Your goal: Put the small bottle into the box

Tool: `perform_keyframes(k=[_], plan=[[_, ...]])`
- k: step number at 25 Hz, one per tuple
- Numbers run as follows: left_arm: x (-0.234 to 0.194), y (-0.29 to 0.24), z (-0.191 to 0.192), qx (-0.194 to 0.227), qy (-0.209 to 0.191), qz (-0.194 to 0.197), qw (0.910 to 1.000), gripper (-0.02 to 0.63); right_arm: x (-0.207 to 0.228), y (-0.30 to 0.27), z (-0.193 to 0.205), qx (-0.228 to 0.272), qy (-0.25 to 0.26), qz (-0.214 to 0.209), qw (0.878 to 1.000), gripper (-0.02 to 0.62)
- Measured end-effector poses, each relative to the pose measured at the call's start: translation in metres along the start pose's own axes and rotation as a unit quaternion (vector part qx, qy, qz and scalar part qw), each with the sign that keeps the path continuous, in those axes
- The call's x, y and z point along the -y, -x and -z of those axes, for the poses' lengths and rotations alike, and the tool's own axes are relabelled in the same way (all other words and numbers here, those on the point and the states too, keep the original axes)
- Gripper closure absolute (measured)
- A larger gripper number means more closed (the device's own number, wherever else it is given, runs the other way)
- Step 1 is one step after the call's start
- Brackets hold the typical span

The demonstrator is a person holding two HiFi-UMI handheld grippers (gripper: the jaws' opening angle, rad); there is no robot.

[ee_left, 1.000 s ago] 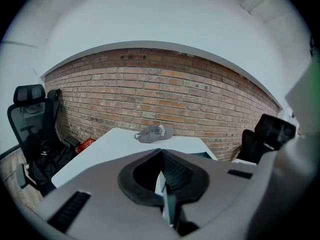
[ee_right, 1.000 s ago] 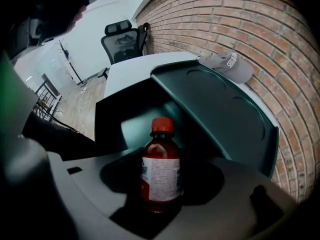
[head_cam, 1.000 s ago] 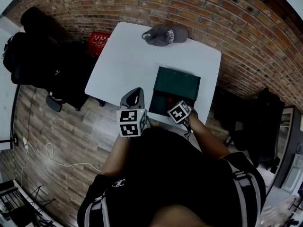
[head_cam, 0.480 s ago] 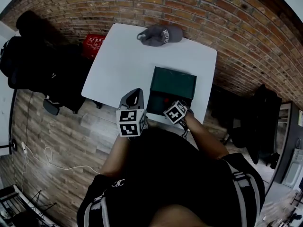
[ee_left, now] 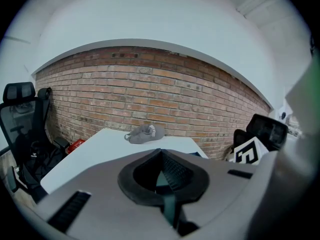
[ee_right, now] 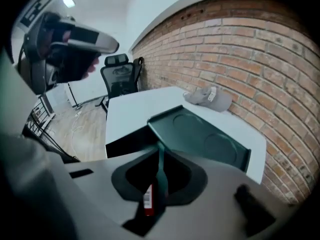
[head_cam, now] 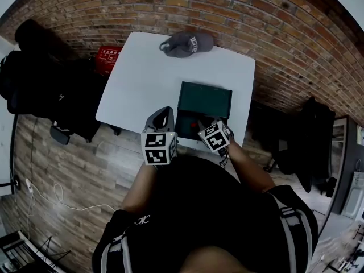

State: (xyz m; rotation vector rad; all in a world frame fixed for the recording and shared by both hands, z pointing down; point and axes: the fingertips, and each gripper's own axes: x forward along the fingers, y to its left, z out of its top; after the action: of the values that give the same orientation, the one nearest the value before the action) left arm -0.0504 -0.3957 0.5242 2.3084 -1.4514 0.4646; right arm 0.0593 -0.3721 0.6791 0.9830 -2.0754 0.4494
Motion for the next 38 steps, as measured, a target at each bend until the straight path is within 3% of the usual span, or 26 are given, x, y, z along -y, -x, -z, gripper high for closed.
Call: perform_keyframes(k=[5,9,15,23,27,32,38], plan=[[0.008,-0.001,-0.004,0.004,-0.009,0.016,0.9998,0.600,0.016,0.032,-0.037,0.104,-0.071,0.013,0.992,0.565],[0.015,-0.003,-0.007,0.008,-0.015,0.024,0.9996,0.600,0.035,0.072,-0.070,0.199,-0.136,0.038,0.970,0.565],[0.025,-0.006,-0.011,0.013,-0.022,0.035,0.9990,0.600,0.056,0.132,-0.108,0.304,-0.135,0.093,0.938,0.566],[0.015,-0.005,-0.042,0.073,-0.007,0.020,0.9971,0.600,0.078,0.208,-0.140,0.392,-0.129,0.159,0.897,0.566],[0.019,-0.007,-0.050,0.076,-0.011,0.033,0.9965,0.600,0.094,0.231,-0.138,0.410,-0.159,0.184,0.879,0.566],[0.030,-0.010,-0.057,0.079,-0.025,0.051,0.9953,0.600,0.115,0.237,-0.123,0.388,-0.178,0.234,0.873,0.568],[0.033,-0.011,-0.069,0.089,-0.036,0.061,0.9935,0.600,0.113,0.236,-0.114,0.374,-0.186,0.246,0.874,0.568]])
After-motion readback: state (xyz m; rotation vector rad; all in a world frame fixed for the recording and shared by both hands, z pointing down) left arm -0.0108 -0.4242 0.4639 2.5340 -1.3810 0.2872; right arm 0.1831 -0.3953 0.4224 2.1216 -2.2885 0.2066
